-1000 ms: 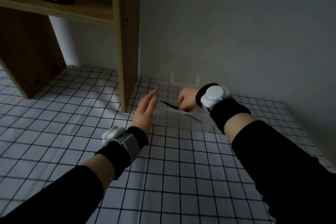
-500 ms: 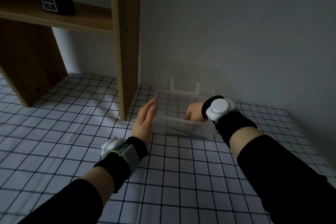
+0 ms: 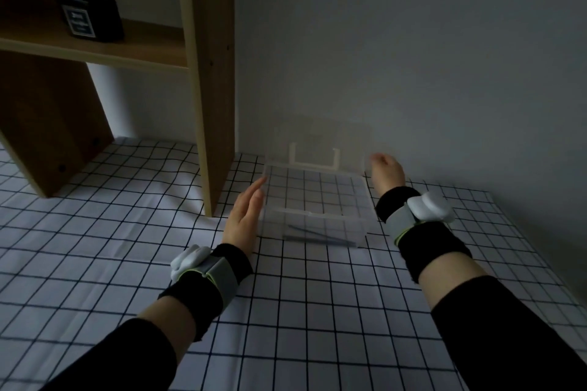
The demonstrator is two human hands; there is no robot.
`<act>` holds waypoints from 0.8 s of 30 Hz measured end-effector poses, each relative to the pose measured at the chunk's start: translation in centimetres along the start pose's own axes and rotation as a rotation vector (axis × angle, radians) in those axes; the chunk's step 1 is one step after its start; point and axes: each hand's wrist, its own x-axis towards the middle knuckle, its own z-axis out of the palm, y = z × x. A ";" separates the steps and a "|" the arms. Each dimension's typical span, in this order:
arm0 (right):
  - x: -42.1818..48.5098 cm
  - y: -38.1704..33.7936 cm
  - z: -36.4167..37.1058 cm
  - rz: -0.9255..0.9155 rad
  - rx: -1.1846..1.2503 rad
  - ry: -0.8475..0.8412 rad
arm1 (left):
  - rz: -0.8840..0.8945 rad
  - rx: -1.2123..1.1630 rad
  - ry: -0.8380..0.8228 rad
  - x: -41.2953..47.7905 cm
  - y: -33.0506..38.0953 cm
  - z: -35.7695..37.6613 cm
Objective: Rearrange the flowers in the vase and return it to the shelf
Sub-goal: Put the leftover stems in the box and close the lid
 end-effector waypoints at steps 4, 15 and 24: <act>-0.2 0.5 1.2 0.191 0.196 -0.089 | -0.008 0.013 -0.008 -0.2 0.3 0.0; -2.8 0.2 0.5 0.019 0.511 -0.122 | -0.017 0.014 -0.035 -0.7 0.7 0.2; -4.8 2.1 -2.1 0.042 0.371 -0.270 | -0.140 0.065 -0.062 -1.1 1.7 -0.1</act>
